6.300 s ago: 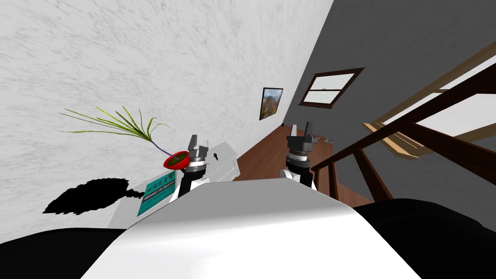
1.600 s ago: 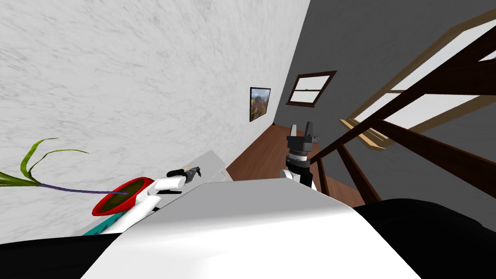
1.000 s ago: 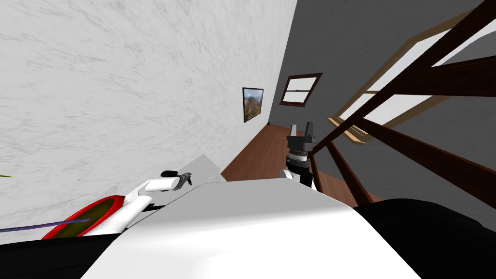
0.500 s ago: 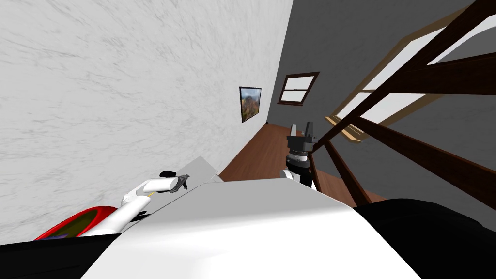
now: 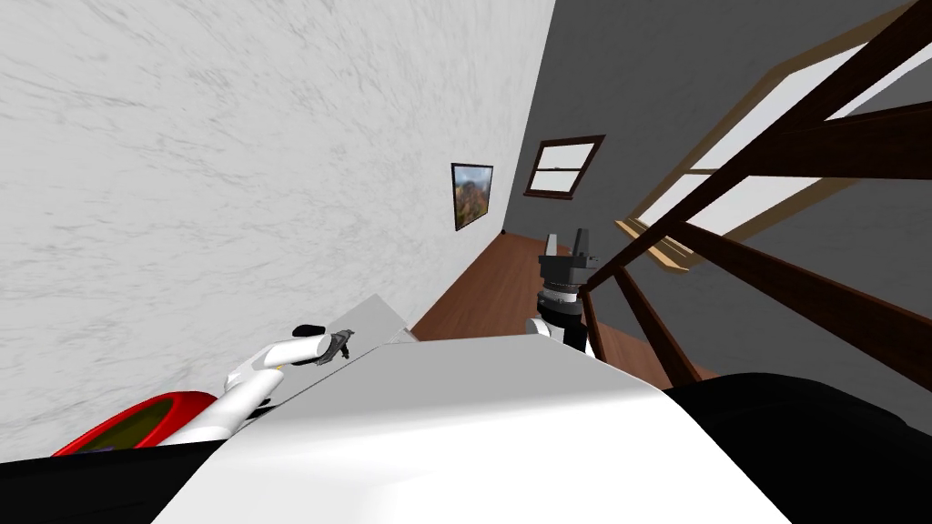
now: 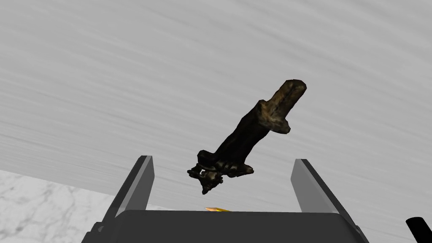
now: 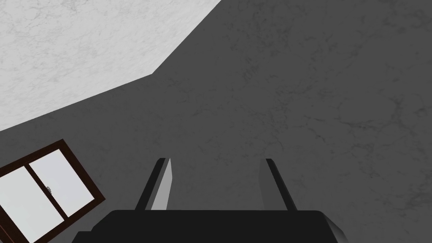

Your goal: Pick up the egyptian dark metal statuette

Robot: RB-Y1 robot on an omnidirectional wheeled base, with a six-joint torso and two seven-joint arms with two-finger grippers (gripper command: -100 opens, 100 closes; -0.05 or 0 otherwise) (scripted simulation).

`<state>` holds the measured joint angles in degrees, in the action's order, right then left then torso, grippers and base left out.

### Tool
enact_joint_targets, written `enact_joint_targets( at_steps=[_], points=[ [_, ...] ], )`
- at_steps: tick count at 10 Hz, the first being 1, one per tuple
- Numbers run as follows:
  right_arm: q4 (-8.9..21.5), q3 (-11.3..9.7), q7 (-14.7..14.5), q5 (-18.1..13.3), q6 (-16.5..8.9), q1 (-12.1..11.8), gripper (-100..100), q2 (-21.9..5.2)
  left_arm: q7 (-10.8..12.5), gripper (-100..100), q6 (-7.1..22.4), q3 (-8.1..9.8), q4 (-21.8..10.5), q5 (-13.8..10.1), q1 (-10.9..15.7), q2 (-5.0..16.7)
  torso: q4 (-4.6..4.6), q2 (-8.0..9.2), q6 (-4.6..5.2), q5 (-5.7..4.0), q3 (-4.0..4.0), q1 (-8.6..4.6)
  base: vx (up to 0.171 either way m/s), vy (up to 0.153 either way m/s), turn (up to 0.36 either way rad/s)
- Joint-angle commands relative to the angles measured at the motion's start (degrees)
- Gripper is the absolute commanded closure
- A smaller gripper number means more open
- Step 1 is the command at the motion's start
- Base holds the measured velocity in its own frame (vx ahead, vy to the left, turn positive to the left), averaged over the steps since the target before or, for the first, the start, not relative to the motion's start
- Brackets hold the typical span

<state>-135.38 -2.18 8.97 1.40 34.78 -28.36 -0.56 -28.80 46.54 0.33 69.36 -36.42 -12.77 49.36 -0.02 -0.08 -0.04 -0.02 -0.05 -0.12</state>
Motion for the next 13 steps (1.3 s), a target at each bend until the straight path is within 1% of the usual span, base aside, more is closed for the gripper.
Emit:
enact_joint_targets(
  at_steps=[1, 5, 6, 7, 11, 12, 13],
  points=[
    [0.0, 0.0, 0.0, 0.0, 0.0, 0.0, 0, 0.0, -1.6, -100, -0.4, 0.46, -0.8, -0.2, 0.2, -0.3, 0.0, 0.0, 0.0, 0.0, 0.0, 0.0, 0.023, -0.022, 0.011],
    [0.0, 0.0, 0.0, 0.0, 0.0, 0.0, 0, 0.0, -8.3, -100, -2.4, 3.28, -5.9, -1.3, 1.3, -2.6, 0.0, 0.01, 0.0, 0.0, 0.01, 0.02, 0.033, -0.02, 0.028],
    [0.0, 0.0, 0.0, 0.0, 0.0, 0.0, 0, 0.0, -7.1, -100, -2.0, 2.82, -5.0, -1.1, 1.2, -2.2, 0.0, -0.01, 0.0, 0.0, -0.01, 0.01, 0.019, -0.013, 0.009],
    [0.0, 0.0, 0.0, 0.0, 0.0, 0.0, 0, 0.0, -7.5, 100, -2.1, 2.9, -5.2, -1.2, 1.2, -2.3, 0.01, 0.04, 0.01, 0.0, 0.02, 0.05, 0.0, 0.0, 0.0],
    [0.0, 0.0, 0.0, 0.0, 0.0, 0.0, 0, 0.0, -7.5, 100, -2.2, 2.91, -5.1, -1.2, 1.2, -2.3, -0.03, 0.02, 0.02, 0.11, -0.01, 0.25, 0.0, 0.0, 0.0],
    [0.0, 0.0, 0.0, 0.0, 0.0, 0.0, 0, 0.0, -7.5, 0, -2.2, 2.91, -5.1, -1.2, 1.2, -2.3, -0.03, 0.01, 0.01, 0.11, -0.02, 0.26, 0.0, 0.0, 0.0],
    [0.0, 0.0, 0.0, 0.0, 0.0, 0.0, 0, 0.0, -5.0, 100, -1.4, 1.87, -3.3, -0.8, 0.8, -1.5, -0.04, 0.01, 0.01, 0.12, -0.02, 0.26, -0.028, 0.012, -0.041]
  ],
)
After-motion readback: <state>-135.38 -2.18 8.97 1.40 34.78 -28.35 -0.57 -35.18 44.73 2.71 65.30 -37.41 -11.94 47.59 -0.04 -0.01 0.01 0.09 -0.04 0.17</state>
